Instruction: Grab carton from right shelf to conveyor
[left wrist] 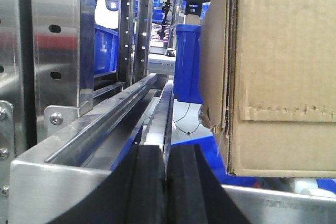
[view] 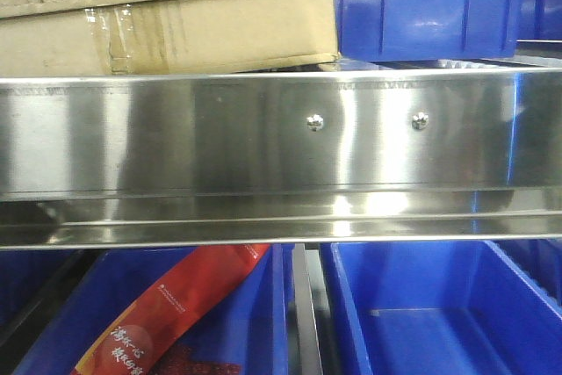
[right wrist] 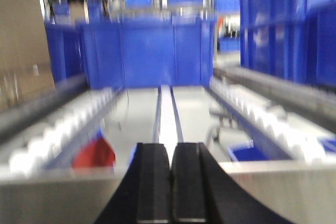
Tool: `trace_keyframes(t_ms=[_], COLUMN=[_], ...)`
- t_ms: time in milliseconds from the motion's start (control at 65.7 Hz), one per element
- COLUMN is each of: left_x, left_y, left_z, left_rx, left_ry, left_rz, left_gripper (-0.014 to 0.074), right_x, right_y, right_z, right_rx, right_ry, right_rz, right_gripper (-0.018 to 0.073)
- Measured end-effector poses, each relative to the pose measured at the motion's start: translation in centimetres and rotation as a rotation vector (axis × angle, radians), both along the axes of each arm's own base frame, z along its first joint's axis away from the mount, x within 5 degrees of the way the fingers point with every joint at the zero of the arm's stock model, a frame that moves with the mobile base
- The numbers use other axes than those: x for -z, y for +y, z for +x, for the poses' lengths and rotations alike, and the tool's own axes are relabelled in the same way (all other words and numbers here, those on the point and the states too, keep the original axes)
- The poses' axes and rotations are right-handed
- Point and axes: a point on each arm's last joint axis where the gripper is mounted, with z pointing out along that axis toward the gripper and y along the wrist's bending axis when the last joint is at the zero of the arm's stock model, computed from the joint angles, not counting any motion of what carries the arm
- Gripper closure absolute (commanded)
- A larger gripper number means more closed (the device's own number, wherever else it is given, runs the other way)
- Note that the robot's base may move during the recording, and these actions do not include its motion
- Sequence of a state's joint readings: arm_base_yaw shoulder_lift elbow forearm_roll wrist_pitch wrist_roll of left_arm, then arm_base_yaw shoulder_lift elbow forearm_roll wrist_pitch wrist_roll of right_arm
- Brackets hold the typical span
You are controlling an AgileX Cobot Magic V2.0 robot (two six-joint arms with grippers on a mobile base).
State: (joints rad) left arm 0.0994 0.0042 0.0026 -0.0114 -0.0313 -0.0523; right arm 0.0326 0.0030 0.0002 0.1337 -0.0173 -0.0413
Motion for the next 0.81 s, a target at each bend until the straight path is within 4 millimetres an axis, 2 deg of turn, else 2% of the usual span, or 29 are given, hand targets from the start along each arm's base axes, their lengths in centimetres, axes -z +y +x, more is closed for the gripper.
trace_keyframes(t_ms=[107,183,244,320,396,502,563,624,715,807], left_x=[-0.7,-1.6,-3.5,-6.0,-8.9,-12.3,-13.6,-14.9,-16.6,-18.4], left_y=[0.0,0.0,-0.1,-0.2,-0.2,-0.2,-0.2,-0.2,-0.3,-0.5], left_z=[-0.1,-0.3,-0.8,-1.4,-2.0,-2.1,-1.9,-1.2,-0.4,0.6], left_rx=[0.001,0.003,0.008,0.008,0.001,-0.003,0.003,0.018,0.054,0.096], left_ry=[-0.085,-0.103,-0.114,-0.109,-0.105,-0.112,-0.111,-0.092,-0.031,0.058], left_rz=[-0.030,-0.050,-0.050,-0.020,0.013,0.028,0.027,0.020,0.014,0.008], left_gripper=[0.0582,0.0582,0.0577,0.0525,0.0419,0.0252,0.0180,0.0143,0.0141,0.0141], right_x=[-1.0,-3.7,-5.7,-8.7,-11.1,-13.4,-14.4,-15.0,-16.4,-18.9], right_y=[0.0,0.1,0.3,0.4,0.6,0.7,0.8,0.8,1.0,1.6], right_z=[-0.2,-0.9,-1.7,-2.5,-2.8,-2.1,-1.2,-0.4,0.8,1.9], right_rx=[-0.006,-0.022,-0.038,-0.055,-0.078,-0.091,-0.094,-0.094,-0.113,-0.176], right_ry=[-0.013,-0.025,-0.024,-0.036,-0.017,0.015,0.044,0.071,0.120,0.156], right_rz=[0.027,0.029,0.030,0.039,0.059,0.073,0.077,0.076,0.077,0.059], right_gripper=[0.0637,0.0633,0.0590,0.0473,0.0308,0.0071,-0.0013,-0.0003,0.0013,0.0021])
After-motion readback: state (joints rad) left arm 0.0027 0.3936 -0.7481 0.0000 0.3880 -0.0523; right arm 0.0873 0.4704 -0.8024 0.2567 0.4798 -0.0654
